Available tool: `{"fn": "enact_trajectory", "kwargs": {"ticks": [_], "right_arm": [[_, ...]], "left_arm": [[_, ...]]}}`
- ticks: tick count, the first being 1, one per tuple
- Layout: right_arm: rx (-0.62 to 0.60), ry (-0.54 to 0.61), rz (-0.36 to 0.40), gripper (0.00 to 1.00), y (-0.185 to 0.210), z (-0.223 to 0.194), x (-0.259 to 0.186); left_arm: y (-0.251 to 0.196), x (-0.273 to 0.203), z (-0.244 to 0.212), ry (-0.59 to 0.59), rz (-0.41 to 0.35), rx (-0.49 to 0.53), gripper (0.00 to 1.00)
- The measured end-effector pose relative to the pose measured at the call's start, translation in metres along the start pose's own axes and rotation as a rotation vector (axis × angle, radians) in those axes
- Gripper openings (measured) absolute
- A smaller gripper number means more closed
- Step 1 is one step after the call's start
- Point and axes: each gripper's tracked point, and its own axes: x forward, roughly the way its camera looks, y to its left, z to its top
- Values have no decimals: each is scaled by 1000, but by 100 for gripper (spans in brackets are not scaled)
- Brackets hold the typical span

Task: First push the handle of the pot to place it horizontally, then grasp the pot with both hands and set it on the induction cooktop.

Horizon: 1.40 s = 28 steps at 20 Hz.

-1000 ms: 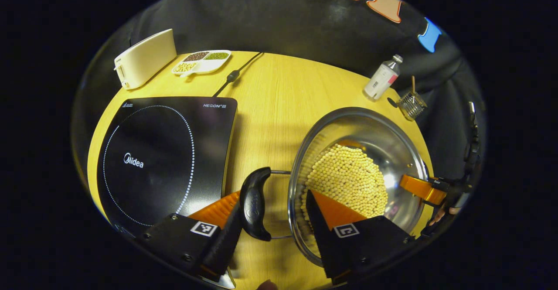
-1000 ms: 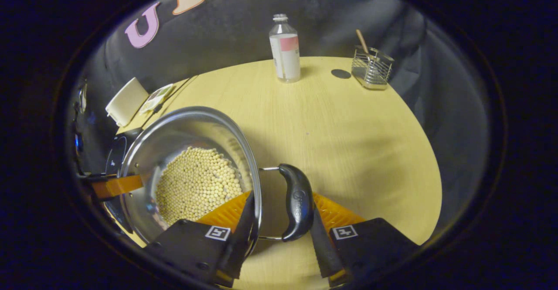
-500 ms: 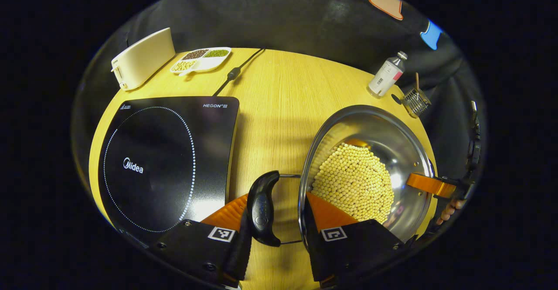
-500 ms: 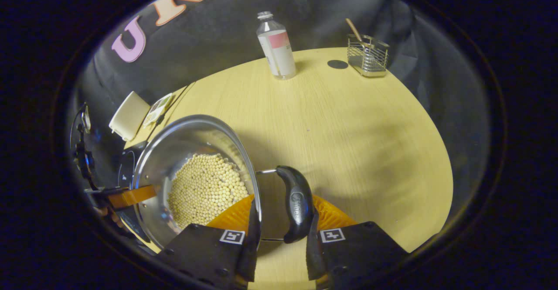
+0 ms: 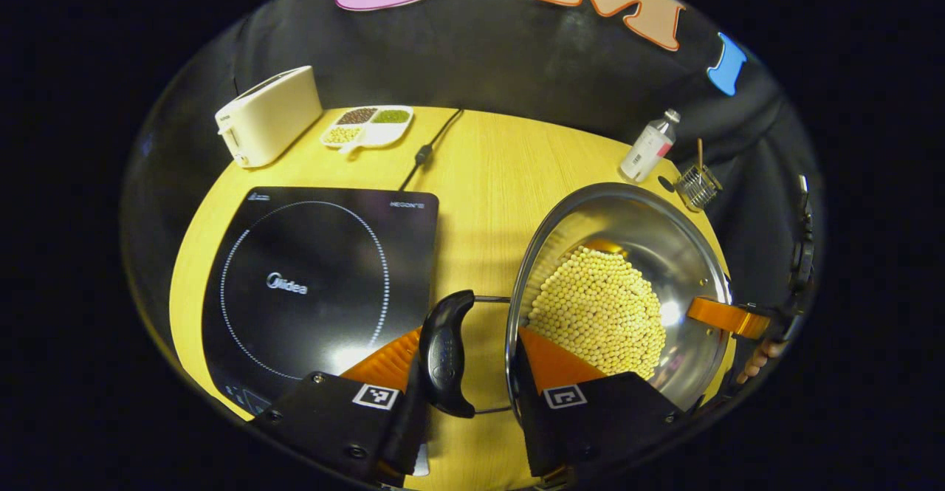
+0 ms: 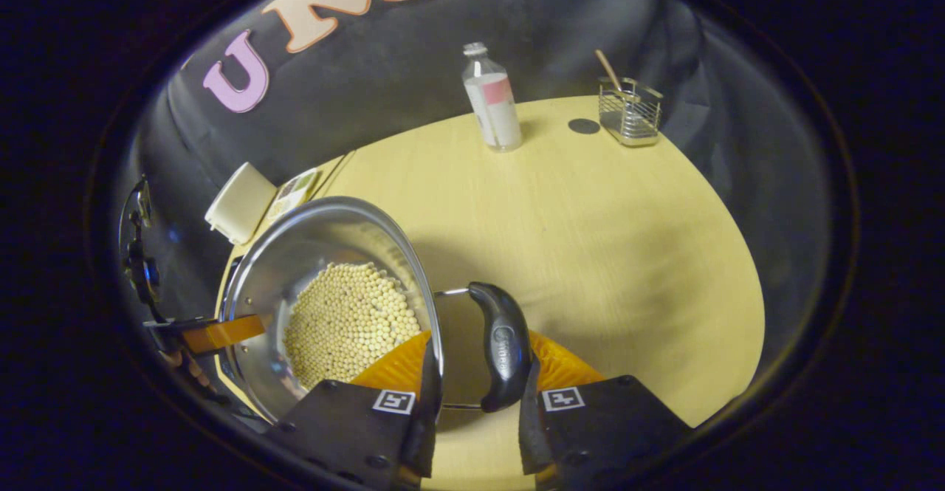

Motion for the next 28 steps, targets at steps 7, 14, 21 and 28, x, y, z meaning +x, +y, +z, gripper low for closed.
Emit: {"fn": "enact_trajectory", "kwargs": {"ticks": [7, 14, 21, 28], "right_arm": [[1, -28, 49, 47, 63, -9, -8], [44, -28, -19, 47, 142, -32, -1], [43, -14, -105, 47, 223, -49, 18], [26, 11, -127, 47, 265, -54, 24]], "left_arm": [[58, -34, 12, -35, 33, 18, 59], [141, -25, 28, -17, -38, 59, 57], [223, -9, 42, 4, -115, 73, 57], [263, -9, 50, -31, -126, 70, 57]]}}
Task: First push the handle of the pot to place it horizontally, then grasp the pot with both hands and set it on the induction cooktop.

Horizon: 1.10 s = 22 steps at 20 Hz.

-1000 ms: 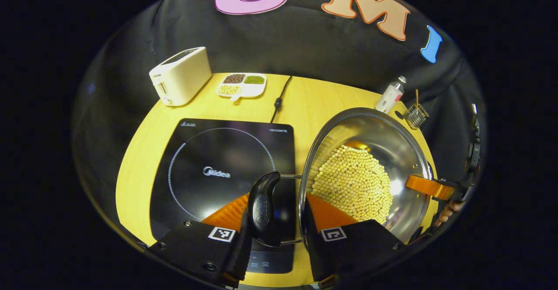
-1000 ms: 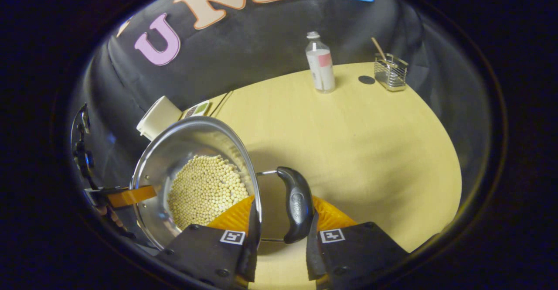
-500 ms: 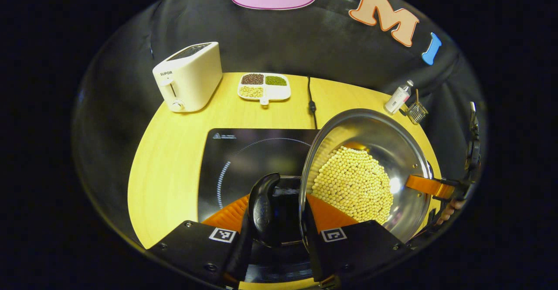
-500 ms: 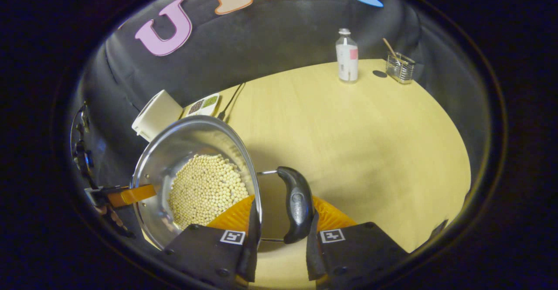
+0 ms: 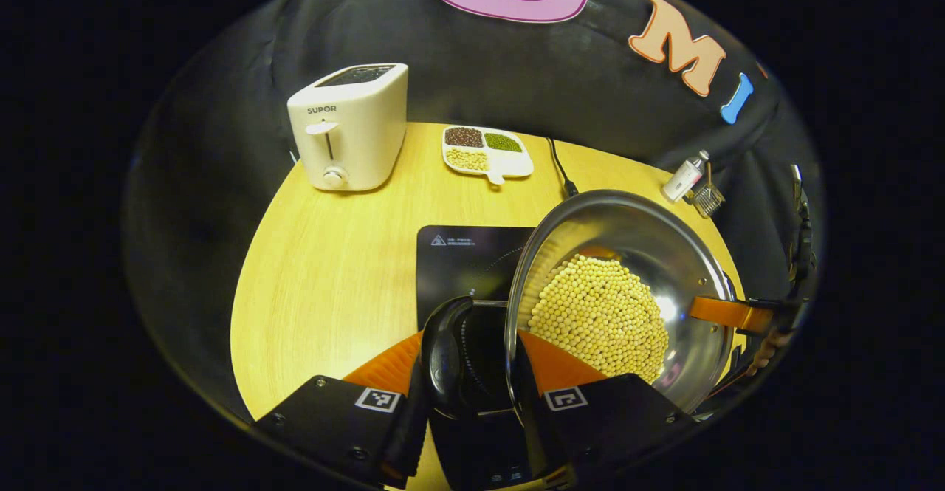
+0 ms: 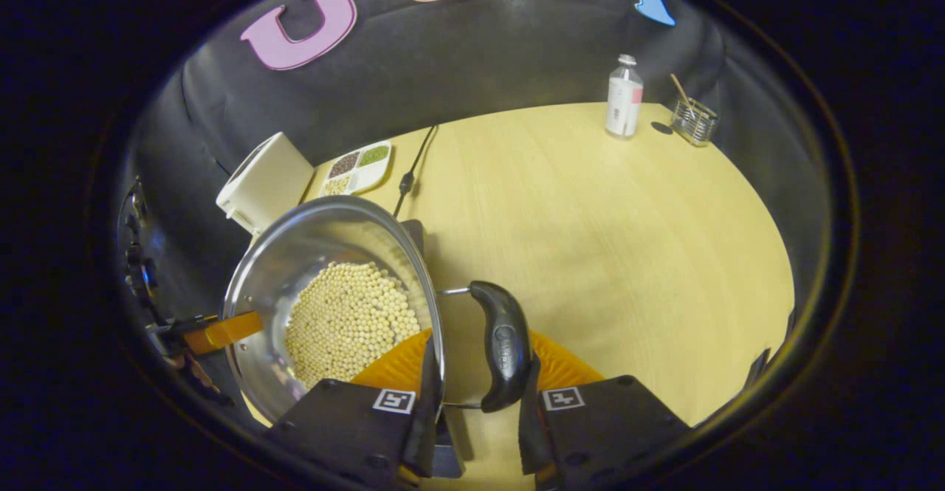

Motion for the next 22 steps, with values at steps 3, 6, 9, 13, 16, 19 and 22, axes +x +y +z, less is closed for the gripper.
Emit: {"fn": "enact_trajectory", "kwargs": {"ticks": [3, 6, 9, 13, 16, 19, 22], "right_arm": [[8, 2, -2, 47, 13, -3, 1], [14, 7, 3, 47, 24, -7, 5], [19, 10, 11, 47, 24, -9, 7], [-10, 1, 2, 51, 22, -10, 9], [-36, -2, -14, 61, 18, -9, 9], [-57, -30, -12, 65, 14, -6, 5], [-63, -39, 14, 70, 13, -4, -1]], "left_arm": [[13, 0, 5, -19, 1, 4, 56], [24, -1, 8, -40, 5, 22, 57], [28, -5, 9, -49, 16, 23, 58], [27, -2, 5, -52, 34, 35, 64], [23, -7, 4, -50, 50, 52, 69], [20, -18, 11, -98, 63, 40, 72], [17, -28, 4, -95, 77, 4, 78]]}}
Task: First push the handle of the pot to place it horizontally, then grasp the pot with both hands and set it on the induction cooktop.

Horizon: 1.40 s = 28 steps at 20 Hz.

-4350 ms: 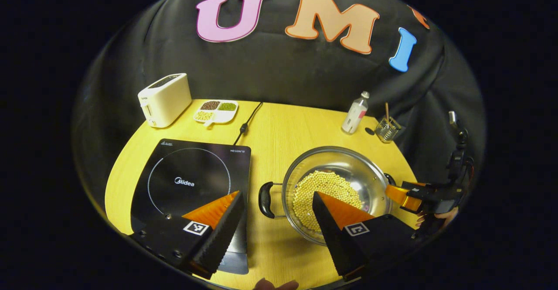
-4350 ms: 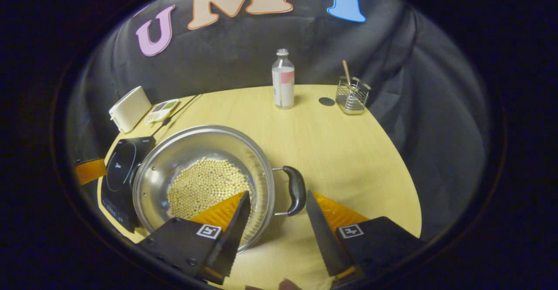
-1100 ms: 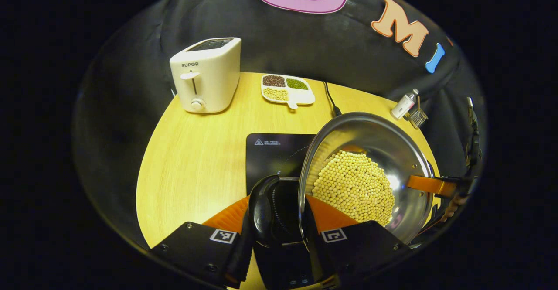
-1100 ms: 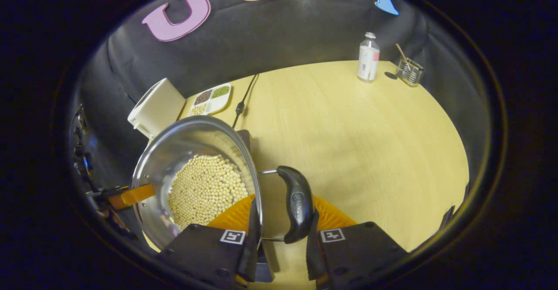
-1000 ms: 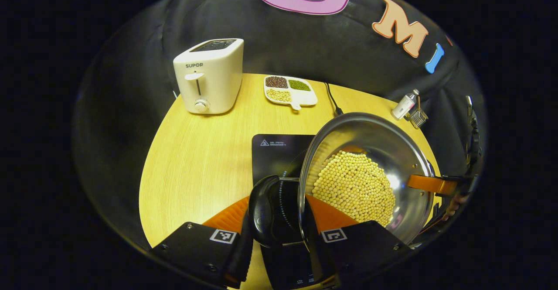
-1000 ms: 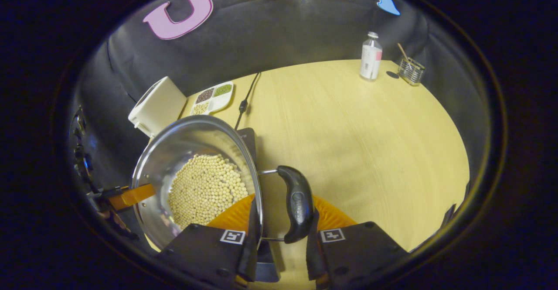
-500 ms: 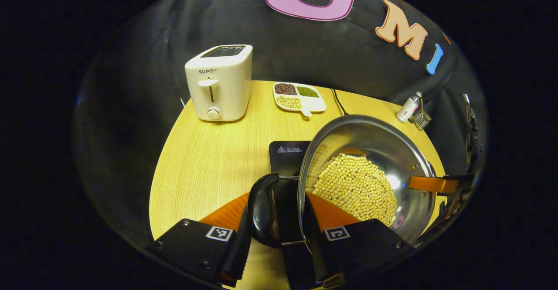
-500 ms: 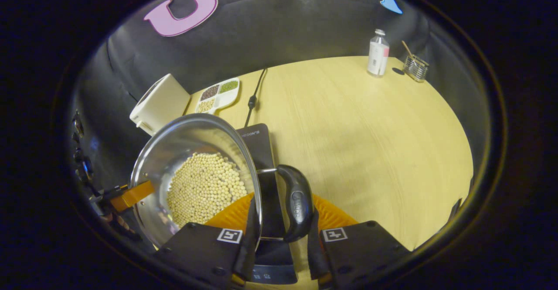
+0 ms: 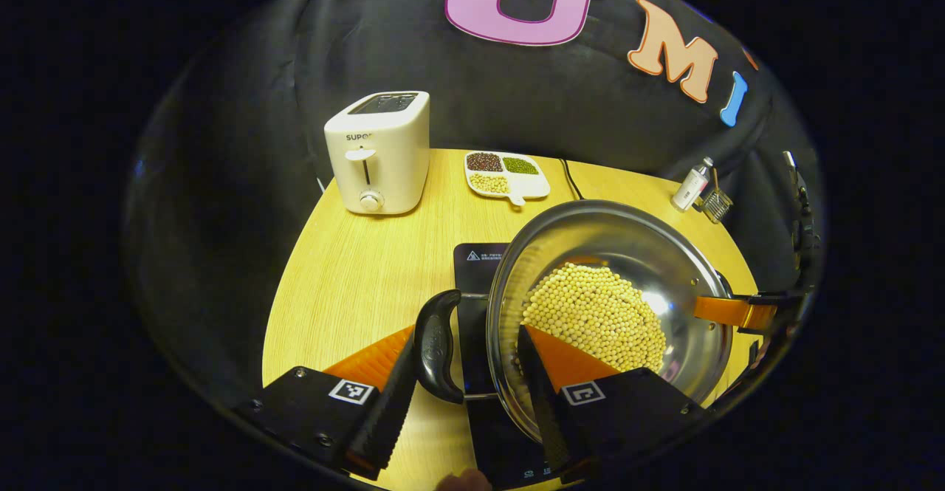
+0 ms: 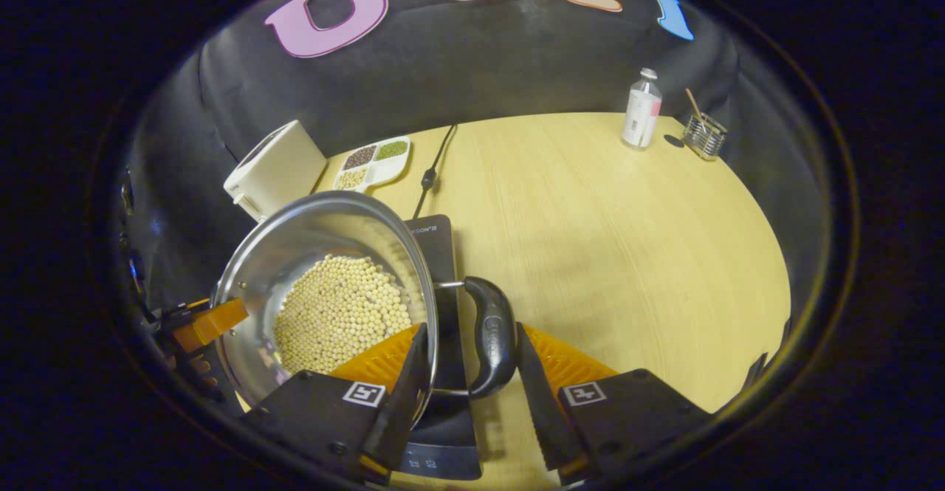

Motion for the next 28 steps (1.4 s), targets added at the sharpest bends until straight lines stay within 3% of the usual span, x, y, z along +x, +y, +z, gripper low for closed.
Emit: {"fn": "enact_trajectory", "kwargs": {"ticks": [3, 4, 7, 10, 11, 15, 16, 17, 19, 20, 21, 22, 23, 25, 27, 28], "right_arm": [[31, -23, 45, 92, 1, 5, -10], [39, -34, 63, 94, 1, 8, -13], [17, -56, 109, 94, -3, 11, -23], [-7, -92, 139, 99, -14, 15, -38], [-6, -110, 153, 94, -19, 17, -43], [-35, -154, 177, 98, -47, 18, -67], [-37, -165, 184, 94, -56, 19, -74], [-38, -178, 191, 98, -64, 22, -80], [-39, -218, 202, 98, -83, 29, -98], [-41, -237, 208, 94, -93, 32, -107], [-44, -257, 210, 98, -103, 35, -116], [-47, -281, 210, 94, -113, 39, -127], [-47, -308, 208, 98, -123, 44, -139], [-32, -364, 212, 94, -139, 57, -164], [-39, -426, 197, 98, -157, 70, -192], [-40, -457, 184, 93, -166, 77, -206]], "left_arm": [[-1, -11, 5, -35, 39, -18, 79], [0, -16, 10, -53, 57, -12, 80], [-2, -33, 30, -122, 129, 44, 87], [-11, -58, 49, -184, 202, 97, 83], [-21, -65, 54, -208, 200, 104, 83], [-61, -95, 51, -247, 216, 78, 80], [-71, -103, 47, -254, 219, 63, 80], [-80, -109, 44, -258, 227, 51, 80], [-98, -127, 44, -290, 245, 35, 80], [-109, -138, 45, -316, 253, 31, 81], [-120, -148, 47, -342, 254, 26, 80], [-132, -159, 49, -373, 250, 21, 80], [-146, -169, 53, -399, 242, 15, 80], [-177, -186, 64, -445, 217, 17, 80], [-201, -204, 82, -499, 199, 56, 80], [-214, -216, 92, -534, 188, 82, 80]]}}
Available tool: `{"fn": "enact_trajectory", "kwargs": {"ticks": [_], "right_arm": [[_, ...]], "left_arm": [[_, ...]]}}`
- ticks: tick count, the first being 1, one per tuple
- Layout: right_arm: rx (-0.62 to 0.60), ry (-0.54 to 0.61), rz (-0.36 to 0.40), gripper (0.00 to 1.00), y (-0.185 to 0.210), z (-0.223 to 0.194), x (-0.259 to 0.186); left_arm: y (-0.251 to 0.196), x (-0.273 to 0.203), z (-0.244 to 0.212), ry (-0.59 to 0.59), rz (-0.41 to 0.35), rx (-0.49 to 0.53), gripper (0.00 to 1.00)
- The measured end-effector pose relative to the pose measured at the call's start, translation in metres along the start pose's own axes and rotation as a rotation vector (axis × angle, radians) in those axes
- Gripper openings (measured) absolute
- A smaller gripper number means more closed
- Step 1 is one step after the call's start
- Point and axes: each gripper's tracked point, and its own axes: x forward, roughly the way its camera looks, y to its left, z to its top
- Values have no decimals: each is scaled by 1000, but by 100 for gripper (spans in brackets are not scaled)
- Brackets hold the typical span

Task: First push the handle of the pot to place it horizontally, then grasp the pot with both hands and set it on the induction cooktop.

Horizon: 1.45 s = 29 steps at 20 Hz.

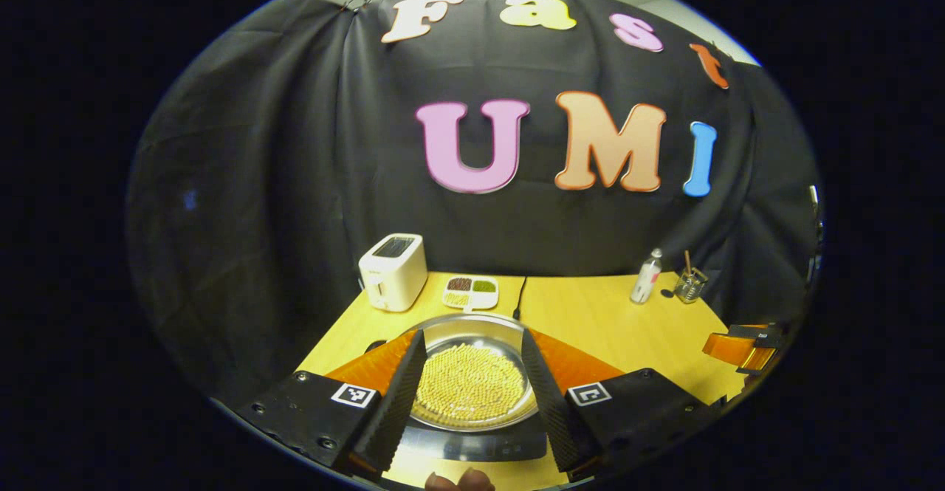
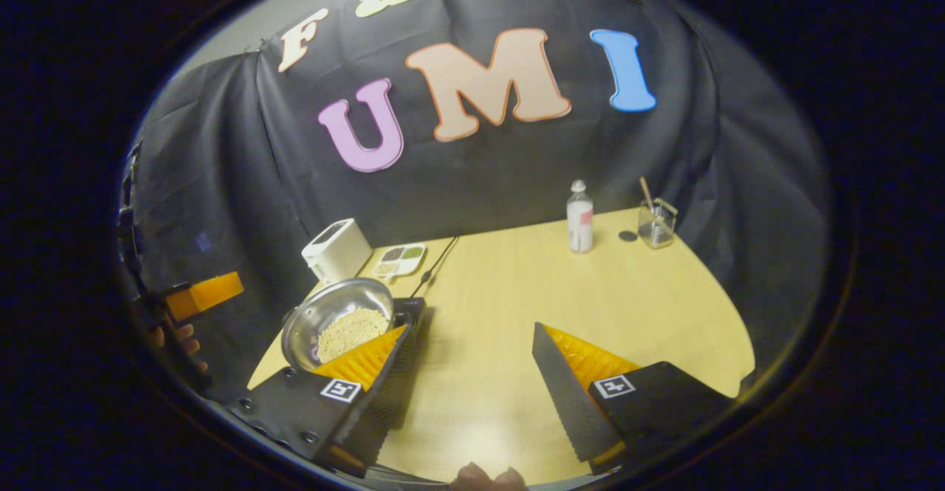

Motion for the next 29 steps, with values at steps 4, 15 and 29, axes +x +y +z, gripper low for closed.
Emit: {"fn": "enact_trajectory", "kwargs": {"ticks": [4, 15, 29], "right_arm": [[3, -112, -42, 93, -6, 40, -54], [-65, -393, -156, 93, 6, 96, -237], [-93, -487, -143, 93, 3, 115, -298]], "left_arm": [[-45, -31, 65, -154, -94, 18, 80], [-113, -164, 110, -371, -318, 32, 78], [-118, -214, 129, -431, -309, 48, 77]]}}
